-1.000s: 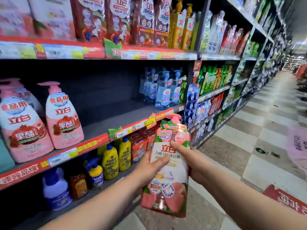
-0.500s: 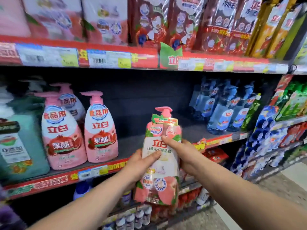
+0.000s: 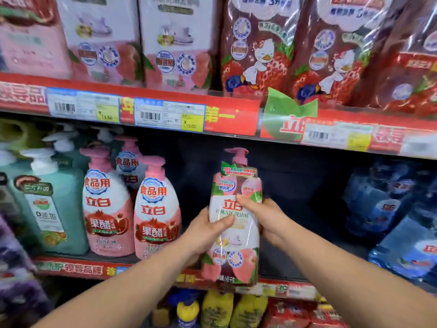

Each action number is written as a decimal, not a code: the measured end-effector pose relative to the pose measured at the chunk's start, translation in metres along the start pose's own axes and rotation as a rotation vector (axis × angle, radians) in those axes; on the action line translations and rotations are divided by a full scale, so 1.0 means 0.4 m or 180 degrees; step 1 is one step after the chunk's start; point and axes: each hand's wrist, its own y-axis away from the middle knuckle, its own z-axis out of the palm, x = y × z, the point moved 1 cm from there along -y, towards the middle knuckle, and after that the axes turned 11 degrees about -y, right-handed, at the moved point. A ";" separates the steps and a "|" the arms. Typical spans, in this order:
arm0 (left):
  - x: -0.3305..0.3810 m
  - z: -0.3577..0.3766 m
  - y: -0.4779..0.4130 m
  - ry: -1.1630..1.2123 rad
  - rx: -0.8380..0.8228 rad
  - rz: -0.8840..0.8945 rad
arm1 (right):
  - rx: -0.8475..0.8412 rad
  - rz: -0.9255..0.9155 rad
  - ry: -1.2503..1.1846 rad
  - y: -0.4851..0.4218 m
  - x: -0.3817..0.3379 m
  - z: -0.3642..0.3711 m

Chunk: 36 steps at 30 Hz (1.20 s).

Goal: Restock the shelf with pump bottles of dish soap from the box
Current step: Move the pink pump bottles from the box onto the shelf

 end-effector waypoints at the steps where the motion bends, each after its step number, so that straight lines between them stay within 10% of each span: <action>1: 0.002 0.005 -0.012 -0.0039 0.0051 -0.0013 | -0.0087 0.0022 0.0065 -0.016 -0.006 -0.009; 14: -0.026 -0.003 -0.090 -0.0410 0.0907 -0.0031 | -0.0491 -0.0654 0.1077 -0.148 0.029 -0.048; 26: 0.092 -0.077 0.060 -0.3160 0.2523 0.2002 | -0.0444 -0.0970 0.1321 -0.183 0.058 -0.033; 30: 0.112 -0.163 0.063 -0.3994 0.3392 0.1341 | -0.0391 -0.0983 0.1357 -0.202 0.058 -0.005; 36: 0.071 -0.212 0.057 -0.3838 0.2708 0.1228 | -0.0159 -0.1102 0.1472 -0.243 0.056 0.039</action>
